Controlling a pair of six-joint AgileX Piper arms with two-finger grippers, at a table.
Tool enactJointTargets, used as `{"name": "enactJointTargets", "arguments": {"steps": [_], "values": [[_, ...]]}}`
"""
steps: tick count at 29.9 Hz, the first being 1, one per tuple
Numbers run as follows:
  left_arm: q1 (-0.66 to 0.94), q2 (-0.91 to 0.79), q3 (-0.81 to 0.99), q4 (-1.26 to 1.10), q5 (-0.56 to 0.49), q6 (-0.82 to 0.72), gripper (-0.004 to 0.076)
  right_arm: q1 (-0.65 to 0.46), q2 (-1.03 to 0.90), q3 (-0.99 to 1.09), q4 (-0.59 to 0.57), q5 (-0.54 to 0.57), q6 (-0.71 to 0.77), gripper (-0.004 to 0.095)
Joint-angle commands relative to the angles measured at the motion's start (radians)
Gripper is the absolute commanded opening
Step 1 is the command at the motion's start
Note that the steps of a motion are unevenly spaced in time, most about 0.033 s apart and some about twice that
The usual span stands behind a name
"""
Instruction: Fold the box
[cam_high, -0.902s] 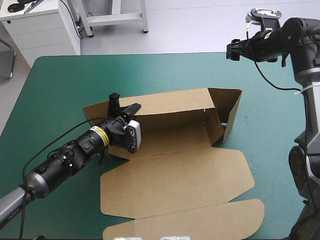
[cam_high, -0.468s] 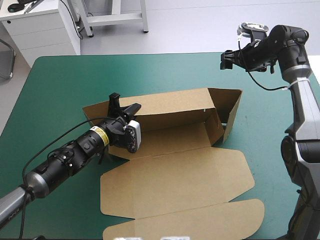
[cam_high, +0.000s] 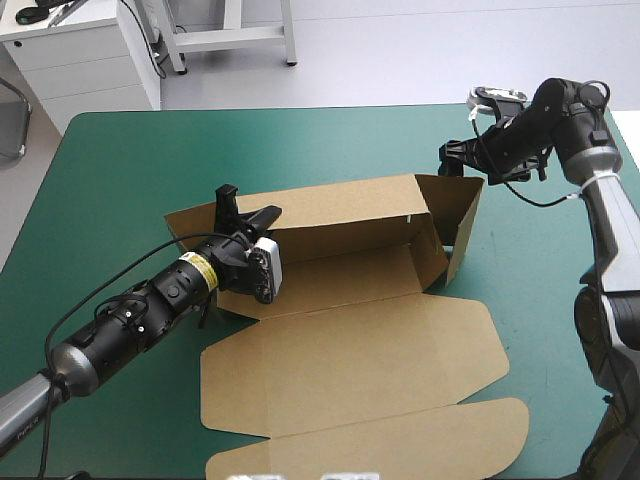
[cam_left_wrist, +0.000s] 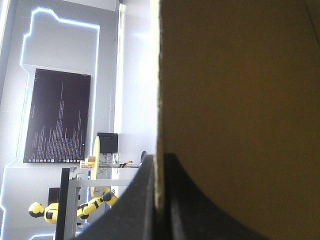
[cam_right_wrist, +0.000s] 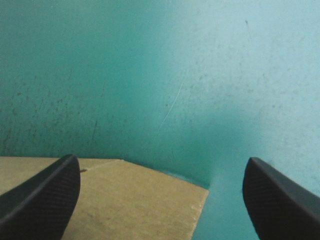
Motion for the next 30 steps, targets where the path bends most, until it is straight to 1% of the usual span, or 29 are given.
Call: {"name": "enactJointTargets", "arguments": {"steps": [1, 8, 10, 14, 18, 22, 26, 30], "values": [[0.001, -0.029, -0.023, -0.023, -0.06, -0.012, -0.0008, -0.006, -0.115, 0.057, 0.018, 0.012, -0.04, 0.0809], [0.001, -0.029, -0.023, -0.023, -0.06, -0.012, -0.0008, -0.011, -0.201, 0.207, 0.038, -0.006, -0.132, 0.0809], [0.001, -0.029, -0.023, -0.023, -0.06, -0.012, -0.0008, -0.013, -0.226, 0.255, 0.079, -0.038, -0.18, 0.0809], [0.001, -0.029, -0.023, -0.023, -0.06, -0.012, -0.0008, -0.013, -0.278, 0.351, 0.138, -0.145, -0.27, 0.0809], [0.001, -0.029, -0.023, -0.023, -0.06, -0.012, -0.0008, -0.013, -0.32, 0.426, 0.169, -0.189, -0.369, 0.0808], [0.001, -0.029, -0.023, -0.023, -0.06, -0.012, -0.0008, -0.013, -0.346, 0.475, 0.197, -0.192, -0.453, 0.0809], [0.001, -0.029, -0.023, -0.021, -0.06, -0.012, -0.0007, -0.013, -0.354, 0.504, 0.221, -0.193, -0.479, 0.0809], [0.001, -0.029, -0.023, -0.019, -0.058, -0.012, -0.0007, -0.013, -0.355, 0.515, 0.254, -0.166, -0.503, 0.0795]]}}
